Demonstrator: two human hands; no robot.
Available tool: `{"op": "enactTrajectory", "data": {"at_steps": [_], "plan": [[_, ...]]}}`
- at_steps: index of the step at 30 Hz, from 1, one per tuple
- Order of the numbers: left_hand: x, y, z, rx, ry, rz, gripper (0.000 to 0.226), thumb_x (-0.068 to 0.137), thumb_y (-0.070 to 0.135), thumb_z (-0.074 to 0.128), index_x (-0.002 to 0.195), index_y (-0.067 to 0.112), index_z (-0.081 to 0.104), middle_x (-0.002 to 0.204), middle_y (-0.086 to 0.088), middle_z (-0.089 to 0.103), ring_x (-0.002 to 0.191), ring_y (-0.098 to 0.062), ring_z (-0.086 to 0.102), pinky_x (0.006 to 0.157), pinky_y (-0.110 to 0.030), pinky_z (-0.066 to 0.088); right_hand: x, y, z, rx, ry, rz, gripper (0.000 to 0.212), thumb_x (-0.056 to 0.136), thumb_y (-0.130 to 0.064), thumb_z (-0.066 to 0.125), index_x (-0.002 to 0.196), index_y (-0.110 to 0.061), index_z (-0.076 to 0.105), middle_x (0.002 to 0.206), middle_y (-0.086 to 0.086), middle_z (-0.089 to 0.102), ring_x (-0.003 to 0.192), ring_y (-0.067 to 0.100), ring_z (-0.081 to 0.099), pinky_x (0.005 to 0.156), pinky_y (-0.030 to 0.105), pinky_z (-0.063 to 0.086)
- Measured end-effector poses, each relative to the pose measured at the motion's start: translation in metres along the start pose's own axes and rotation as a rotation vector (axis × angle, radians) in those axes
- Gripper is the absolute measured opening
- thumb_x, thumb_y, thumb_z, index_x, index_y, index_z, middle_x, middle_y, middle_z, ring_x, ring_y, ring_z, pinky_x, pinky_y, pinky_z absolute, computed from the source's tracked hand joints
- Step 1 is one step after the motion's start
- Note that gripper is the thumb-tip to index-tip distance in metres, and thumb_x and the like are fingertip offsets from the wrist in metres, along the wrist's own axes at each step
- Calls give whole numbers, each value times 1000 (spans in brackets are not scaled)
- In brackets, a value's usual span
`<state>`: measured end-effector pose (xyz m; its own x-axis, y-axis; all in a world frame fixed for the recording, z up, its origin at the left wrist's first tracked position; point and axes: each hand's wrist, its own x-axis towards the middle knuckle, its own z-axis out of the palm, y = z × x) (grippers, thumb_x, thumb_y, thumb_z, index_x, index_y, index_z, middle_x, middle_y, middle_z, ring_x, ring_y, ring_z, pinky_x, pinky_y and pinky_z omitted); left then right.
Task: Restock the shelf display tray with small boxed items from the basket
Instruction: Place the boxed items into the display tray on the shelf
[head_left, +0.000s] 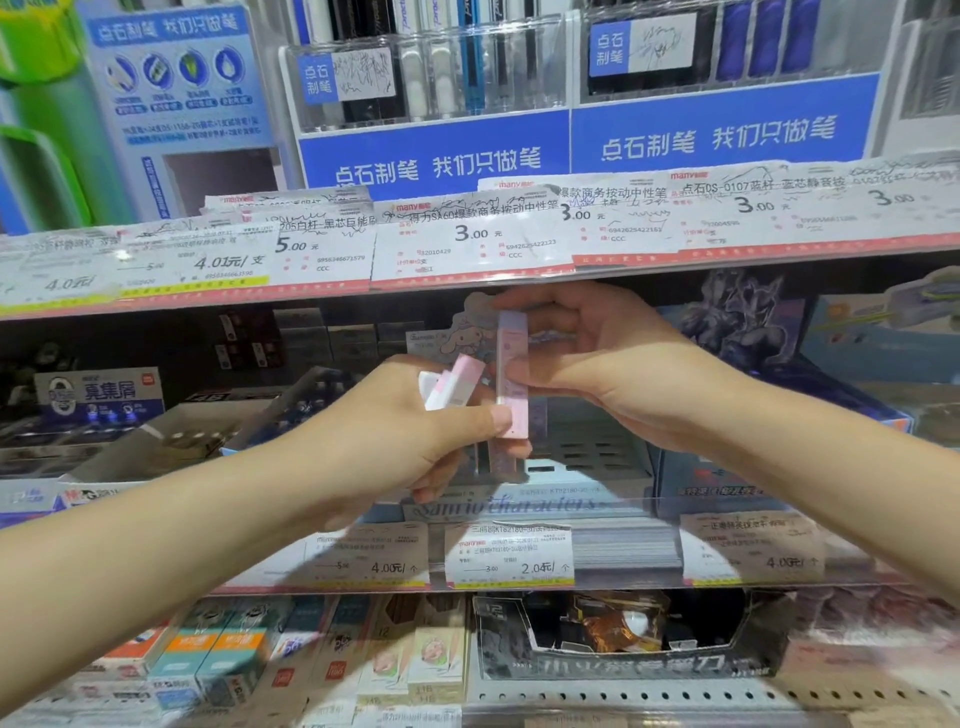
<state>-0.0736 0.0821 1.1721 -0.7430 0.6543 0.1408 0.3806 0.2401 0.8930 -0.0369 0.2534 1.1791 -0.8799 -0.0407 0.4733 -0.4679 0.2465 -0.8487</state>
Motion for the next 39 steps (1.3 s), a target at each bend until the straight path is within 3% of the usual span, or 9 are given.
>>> {"op": "enactTrajectory", "data": {"at_steps": [3,7,9,12,21,28,31,35,39], "plan": [[1,-5,-7,276,57,167,16,87,15,61,80,7,72,60,-16,66,45,-22,45,48,-29,38,3,3,-8,-115,70,-21,42,72,11,67,86,-28,57,84,-8,60,71,0,58,73,19,53],[-1,-8,-16,789,151,479,28,77,14,49,98,16,68,81,-1,72,84,-24,67,72,-35,54,2,7,-13,-316,102,-27,43,72,7,69,80,-31,52,87,-7,57,63,3,56,64,12,50],[-3,-5,-18,948,139,475,33,77,9,50,102,26,63,75,1,66,82,-25,63,66,-33,49,0,10,-11,-405,93,-40,43,73,7,68,78,-31,49,88,-5,58,69,11,58,63,15,50],[2,-9,-18,1075,83,425,65,82,9,49,136,43,37,88,-2,70,83,-22,61,70,-38,52,-1,13,-8,-510,74,-36,43,74,4,67,75,-32,45,87,-6,58,78,17,61,64,14,48],[7,-10,-21,1129,-5,282,73,83,7,43,136,54,27,64,-4,61,48,-12,38,57,-32,47,2,15,-9,-658,-3,44,36,78,-2,65,80,-31,45,105,4,57,80,15,55,57,2,38],[9,-5,-25,1191,-52,271,71,84,9,42,134,56,29,52,-5,46,47,-11,40,43,-21,31,8,15,-8,-672,-36,89,29,79,-1,63,91,-20,46,99,4,53,74,15,51,65,20,43],[10,-2,-24,1223,-52,266,69,86,12,43,135,57,27,62,-7,54,46,-14,34,48,-25,34,7,16,-8,-708,-61,89,29,77,-1,65,89,-21,47,87,-2,52,75,16,53,59,12,40],[10,-2,-25,1249,-55,265,70,86,13,43,134,60,24,52,-2,39,43,-15,30,44,-24,29,4,21,-7,-780,-62,25,24,75,-3,67,80,-22,54,89,3,63,81,22,61,63,18,44],[11,-4,-27,1232,-56,273,68,87,15,45,134,60,23,64,-6,55,49,-16,36,49,-30,39,6,16,-10,-792,25,-84,8,72,-13,70,68,-20,69,86,0,66,81,17,62,71,20,46]]}}
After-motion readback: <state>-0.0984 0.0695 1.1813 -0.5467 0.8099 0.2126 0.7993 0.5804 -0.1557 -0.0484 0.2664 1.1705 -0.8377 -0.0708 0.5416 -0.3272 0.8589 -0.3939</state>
